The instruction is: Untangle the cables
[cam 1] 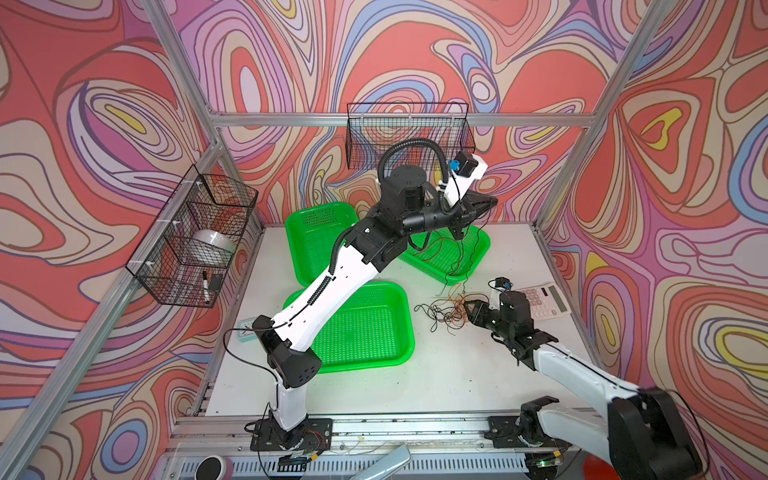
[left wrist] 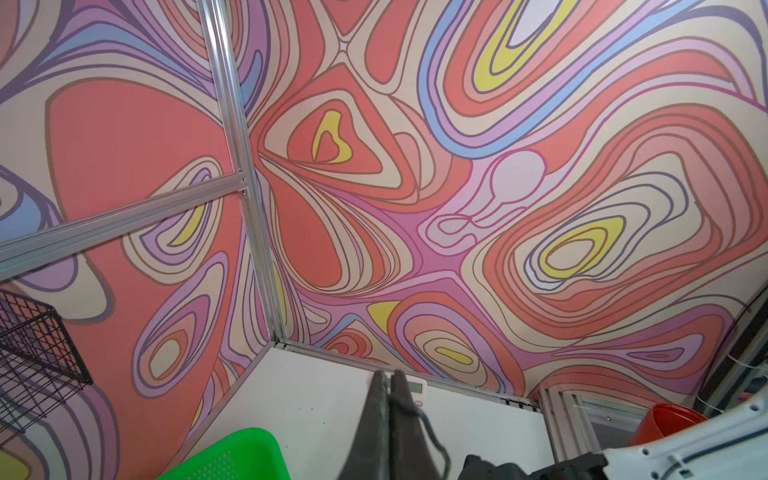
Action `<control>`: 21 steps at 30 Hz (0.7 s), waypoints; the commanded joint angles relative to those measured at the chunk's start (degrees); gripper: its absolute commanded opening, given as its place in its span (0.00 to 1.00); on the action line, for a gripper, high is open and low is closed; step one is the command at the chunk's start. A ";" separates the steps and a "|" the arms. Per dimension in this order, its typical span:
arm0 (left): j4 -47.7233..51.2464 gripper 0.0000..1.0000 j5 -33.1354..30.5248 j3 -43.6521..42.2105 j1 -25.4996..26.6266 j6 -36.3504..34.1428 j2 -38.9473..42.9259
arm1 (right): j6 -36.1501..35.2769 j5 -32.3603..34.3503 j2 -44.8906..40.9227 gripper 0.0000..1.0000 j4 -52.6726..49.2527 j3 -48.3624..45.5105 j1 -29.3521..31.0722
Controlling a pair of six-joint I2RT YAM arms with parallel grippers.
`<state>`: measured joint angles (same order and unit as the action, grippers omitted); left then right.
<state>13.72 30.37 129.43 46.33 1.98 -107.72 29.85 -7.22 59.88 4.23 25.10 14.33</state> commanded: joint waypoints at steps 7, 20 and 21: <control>-0.52 0.00 1.25 0.98 -0.53 -0.40 -1.79 | -12.18 -1.68 -18.96 0.68 -13.96 3.75 -0.09; -2.03 0.00 1.71 1.37 -0.09 1.04 -2.24 | -18.06 -9.58 -2.41 0.70 -2.00 12.95 1.30; -2.03 0.00 1.71 1.58 0.09 0.93 -2.29 | -18.07 -9.41 -1.35 0.69 -0.81 13.26 1.49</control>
<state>13.52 31.09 129.43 46.11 2.81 -109.32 13.17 -15.09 56.60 -1.61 37.08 15.11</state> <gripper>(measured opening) 0.047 0.697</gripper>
